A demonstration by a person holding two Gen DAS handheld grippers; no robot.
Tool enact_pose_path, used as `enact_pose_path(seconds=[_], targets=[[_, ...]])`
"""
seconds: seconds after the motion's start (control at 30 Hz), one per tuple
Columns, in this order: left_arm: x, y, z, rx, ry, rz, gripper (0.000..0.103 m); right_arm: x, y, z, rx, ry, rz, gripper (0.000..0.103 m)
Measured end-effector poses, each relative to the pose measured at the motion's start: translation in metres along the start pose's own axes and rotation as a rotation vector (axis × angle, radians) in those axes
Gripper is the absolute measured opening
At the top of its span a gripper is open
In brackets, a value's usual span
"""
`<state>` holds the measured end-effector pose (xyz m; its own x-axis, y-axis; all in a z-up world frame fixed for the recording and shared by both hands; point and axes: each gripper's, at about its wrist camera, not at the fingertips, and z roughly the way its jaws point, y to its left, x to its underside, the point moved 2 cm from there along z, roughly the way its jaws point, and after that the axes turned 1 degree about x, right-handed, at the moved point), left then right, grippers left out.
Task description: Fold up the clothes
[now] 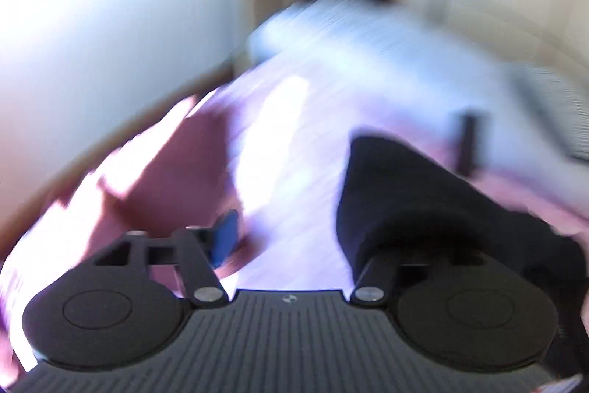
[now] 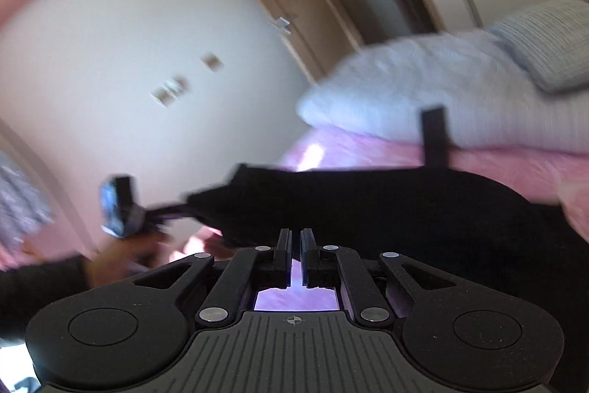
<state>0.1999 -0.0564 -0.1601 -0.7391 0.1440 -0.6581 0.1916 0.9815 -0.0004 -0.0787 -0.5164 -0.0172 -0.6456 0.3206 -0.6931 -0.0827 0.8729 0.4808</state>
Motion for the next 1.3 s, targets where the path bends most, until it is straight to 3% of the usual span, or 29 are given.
enact_pose_path(seconds=[0.03, 0.07, 0.1, 0.2, 0.27, 0.33, 0.47, 0.53, 0.57, 0.63, 0.67, 0.7, 0.8, 0.87, 0.93, 1.0, 1.07, 1.17, 1.23, 1.27, 1.3], targets=[[0.014, 0.008, 0.008, -0.037, 0.040, 0.035, 0.052, 0.016, -0.009, 0.007, 0.075, 0.044, 0.011, 0.037], [0.030, 0.010, 0.014, -0.051, 0.076, 0.073, 0.052, 0.034, -0.020, 0.011, 0.151, 0.091, 0.028, 0.066], [0.049, 0.005, 0.017, -0.033, 0.108, 0.106, 0.052, 0.053, -0.034, 0.012, 0.223, 0.134, 0.051, 0.083], [0.109, -0.044, 0.021, 0.087, 0.201, 0.192, 0.052, 0.110, -0.084, 0.000, 0.417, 0.247, 0.142, 0.084], [0.149, -0.099, 0.013, 0.222, 0.237, 0.302, 0.053, 0.138, -0.115, -0.023, 0.511, 0.286, 0.221, 0.084], [0.190, -0.166, -0.014, 0.413, 0.254, 0.452, 0.053, 0.163, -0.145, -0.058, 0.577, 0.306, 0.302, 0.084], [0.266, -0.275, -0.078, 0.775, 0.260, 0.687, 0.060, 0.192, -0.180, -0.095, 0.562, 0.318, 0.302, 0.084], [0.299, -0.317, -0.108, 0.894, 0.213, 0.831, 0.061, 0.202, -0.194, -0.105, 0.507, 0.331, 0.280, 0.084], [0.314, -0.333, -0.120, 0.919, 0.187, 0.903, 0.061, 0.206, -0.201, -0.104, 0.475, 0.340, 0.286, 0.084], [0.341, -0.356, -0.134, 0.914, 0.142, 1.036, 0.061, 0.214, -0.216, -0.103, 0.410, 0.358, 0.298, 0.079], [0.355, -0.368, -0.140, 0.911, 0.120, 1.103, 0.062, 0.216, -0.223, -0.104, 0.392, 0.373, 0.298, 0.039], [0.368, -0.380, -0.147, 0.906, 0.096, 1.169, 0.063, 0.214, -0.228, -0.107, 0.393, 0.387, 0.287, 0.015], [0.397, -0.401, -0.155, 0.784, 0.020, 1.338, 0.064, 0.188, -0.238, -0.138, 0.394, 0.381, 0.205, 0.005], [0.401, -0.406, -0.154, 0.728, 0.010, 1.366, 0.064, 0.153, -0.245, -0.168, 0.453, 0.388, 0.080, 0.003], [0.400, -0.412, -0.149, 0.685, 0.029, 1.363, 0.058, 0.111, -0.251, -0.191, 0.551, 0.388, -0.111, 0.003], [0.401, -0.415, -0.148, 0.655, 0.048, 1.378, 0.044, 0.072, -0.268, -0.197, 0.646, 0.370, -0.255, 0.003], [0.401, -0.416, -0.144, 0.635, 0.054, 1.402, 0.040, 0.033, -0.289, -0.198, 0.736, 0.345, -0.381, 0.003], [0.405, -0.412, -0.145, 0.623, 0.052, 1.428, 0.033, 0.010, -0.326, -0.165, 0.862, 0.363, -0.567, 0.005], [0.404, -0.407, -0.148, 0.619, 0.057, 1.433, 0.027, 0.015, -0.337, -0.142, 0.927, 0.418, -0.621, 0.028], [0.402, -0.403, -0.149, 0.617, 0.061, 1.428, 0.023, 0.019, -0.334, -0.137, 0.945, 0.407, -0.620, 0.057], [0.400, -0.398, -0.151, 0.617, 0.064, 1.421, 0.018, 0.026, -0.327, -0.136, 0.932, 0.385, -0.601, 0.074]])
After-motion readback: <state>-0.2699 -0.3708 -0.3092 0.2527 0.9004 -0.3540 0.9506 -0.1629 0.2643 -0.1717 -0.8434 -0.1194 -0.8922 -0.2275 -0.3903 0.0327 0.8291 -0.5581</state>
